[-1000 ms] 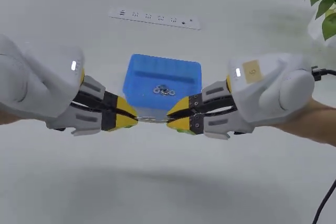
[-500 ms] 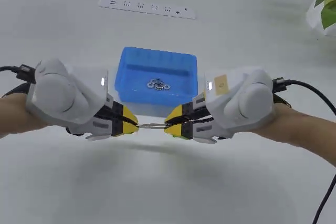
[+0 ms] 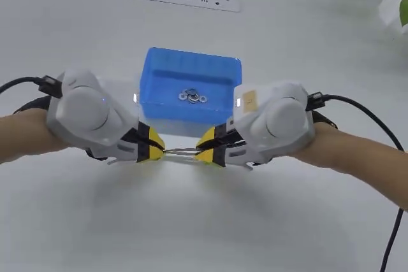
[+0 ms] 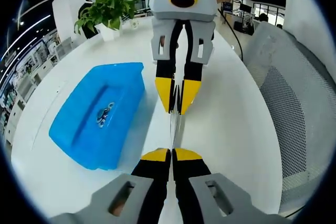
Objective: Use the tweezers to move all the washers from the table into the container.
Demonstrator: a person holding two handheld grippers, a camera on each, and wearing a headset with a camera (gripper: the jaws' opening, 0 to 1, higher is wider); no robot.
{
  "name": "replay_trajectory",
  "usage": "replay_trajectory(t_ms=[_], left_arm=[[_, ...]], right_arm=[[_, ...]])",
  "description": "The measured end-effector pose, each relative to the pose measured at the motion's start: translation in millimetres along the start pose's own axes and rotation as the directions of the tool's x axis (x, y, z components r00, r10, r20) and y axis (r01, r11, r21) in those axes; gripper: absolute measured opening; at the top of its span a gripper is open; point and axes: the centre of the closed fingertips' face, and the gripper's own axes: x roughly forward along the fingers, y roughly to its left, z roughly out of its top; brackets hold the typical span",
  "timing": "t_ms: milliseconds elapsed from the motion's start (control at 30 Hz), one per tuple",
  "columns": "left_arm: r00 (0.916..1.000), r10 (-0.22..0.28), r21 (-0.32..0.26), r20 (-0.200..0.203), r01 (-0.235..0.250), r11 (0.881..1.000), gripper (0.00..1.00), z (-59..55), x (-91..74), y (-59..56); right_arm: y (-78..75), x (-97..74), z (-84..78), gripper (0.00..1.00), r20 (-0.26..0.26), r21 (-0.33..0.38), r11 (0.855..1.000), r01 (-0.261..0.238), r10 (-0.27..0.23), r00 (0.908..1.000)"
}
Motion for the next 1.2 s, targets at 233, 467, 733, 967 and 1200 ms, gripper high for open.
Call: replay_trajectory(t_ms=[233,467,733,967,1200], left_arm=[[0.9999,-0.007,0.001,-0.01,0.007,1.0,0.06,-2.0,3.2,-3.7],[0.9999,-0.012,-0.018,-0.002,0.012,1.0,0.06,-1.3,5.2,-4.2],[0.9999,-0.01,-0.048,-0.004,0.01,0.999,0.08,-1.8,5.6,-2.1],[0.9999,-0.005,-0.058,-0.009,0.005,0.998,0.19,-1.6,5.2,-2.9],[0.9992,0.041,-0.137,-0.004,-0.041,0.99,0.33,-13.8,-13.9,-13.1]], right_arm=[[4.8,2.2,-5.2,0.09,-0.02,-0.011,1.0,-0.007,0.007,0.9998],[6.5,4.0,-7.7,0.1,-0.03,-0.019,1.0,-0.012,0.011,0.9995],[4.8,0.6,-8.9,0.13,-0.049,-0.032,0.999,0.006,-0.008,0.9988],[7.9,-2.8,-13.3,0.18,-0.06,-0.014,1.0,0.014,-0.015,0.9981],[1.7,-27.1,-7.8,0.3,0.05,0.132,0.984,0.121,-0.129,0.9904]])
